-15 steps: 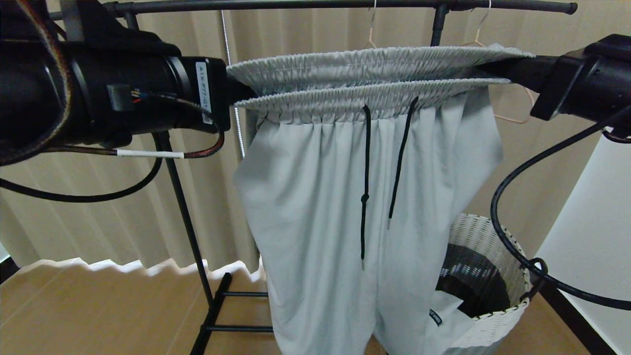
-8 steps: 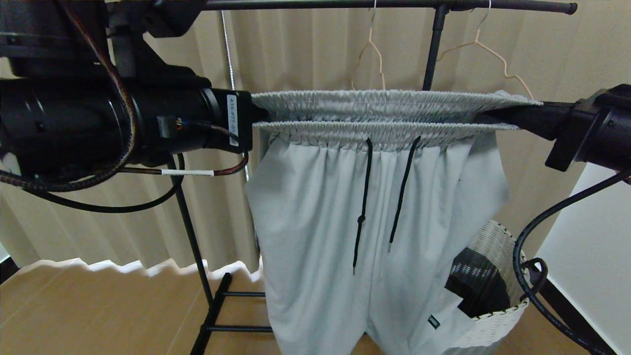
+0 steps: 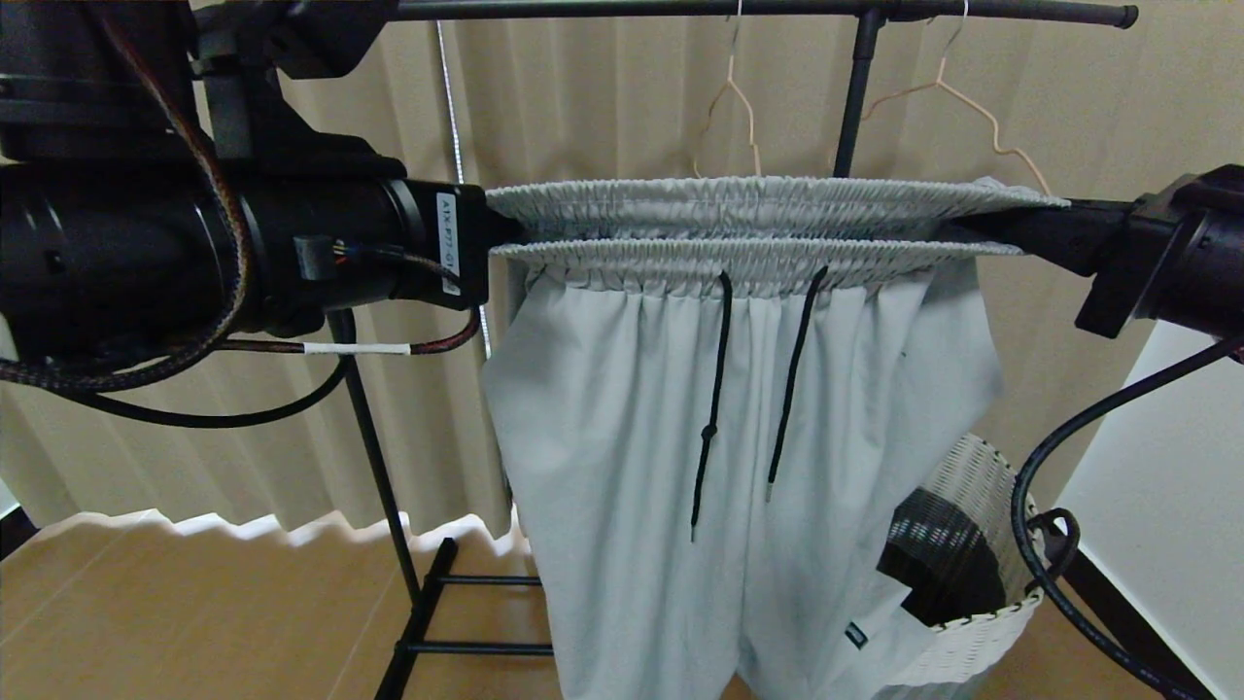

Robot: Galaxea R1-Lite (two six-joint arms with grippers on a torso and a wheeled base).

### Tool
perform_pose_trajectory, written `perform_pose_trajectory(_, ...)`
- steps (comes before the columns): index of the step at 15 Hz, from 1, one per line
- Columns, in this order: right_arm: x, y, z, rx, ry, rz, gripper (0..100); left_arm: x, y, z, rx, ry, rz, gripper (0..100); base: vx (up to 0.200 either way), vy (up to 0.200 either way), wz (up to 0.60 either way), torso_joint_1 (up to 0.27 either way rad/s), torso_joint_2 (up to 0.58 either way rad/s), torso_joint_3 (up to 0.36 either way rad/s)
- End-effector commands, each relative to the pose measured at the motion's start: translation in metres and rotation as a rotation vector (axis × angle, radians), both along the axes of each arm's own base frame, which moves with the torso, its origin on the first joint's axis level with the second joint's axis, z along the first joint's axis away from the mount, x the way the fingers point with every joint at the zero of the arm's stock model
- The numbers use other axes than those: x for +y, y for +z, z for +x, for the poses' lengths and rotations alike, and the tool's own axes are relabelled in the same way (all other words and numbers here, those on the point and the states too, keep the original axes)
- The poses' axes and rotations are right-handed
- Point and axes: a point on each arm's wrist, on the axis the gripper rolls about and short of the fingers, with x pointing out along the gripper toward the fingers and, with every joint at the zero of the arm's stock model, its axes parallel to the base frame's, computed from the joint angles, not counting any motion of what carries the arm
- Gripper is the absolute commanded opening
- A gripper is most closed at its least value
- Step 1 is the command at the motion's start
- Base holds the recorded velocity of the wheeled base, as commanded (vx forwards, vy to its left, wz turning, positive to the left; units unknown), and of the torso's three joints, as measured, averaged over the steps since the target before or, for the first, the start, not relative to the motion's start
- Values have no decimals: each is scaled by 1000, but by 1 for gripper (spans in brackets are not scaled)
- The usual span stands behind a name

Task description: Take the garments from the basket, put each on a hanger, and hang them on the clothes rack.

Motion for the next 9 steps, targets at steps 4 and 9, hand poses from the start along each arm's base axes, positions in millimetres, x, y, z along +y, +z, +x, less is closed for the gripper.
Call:
perform_pose_trajectory(4,0,0,0,-1,-2,0,100,0,0,0,0,1,-1,0,0,0,0,0,0,0)
perform_pose_trajectory(9,4,-12,-6,32,29,-13,100,2,-4,2,8,10,13,0,0,0,0,0,0,0)
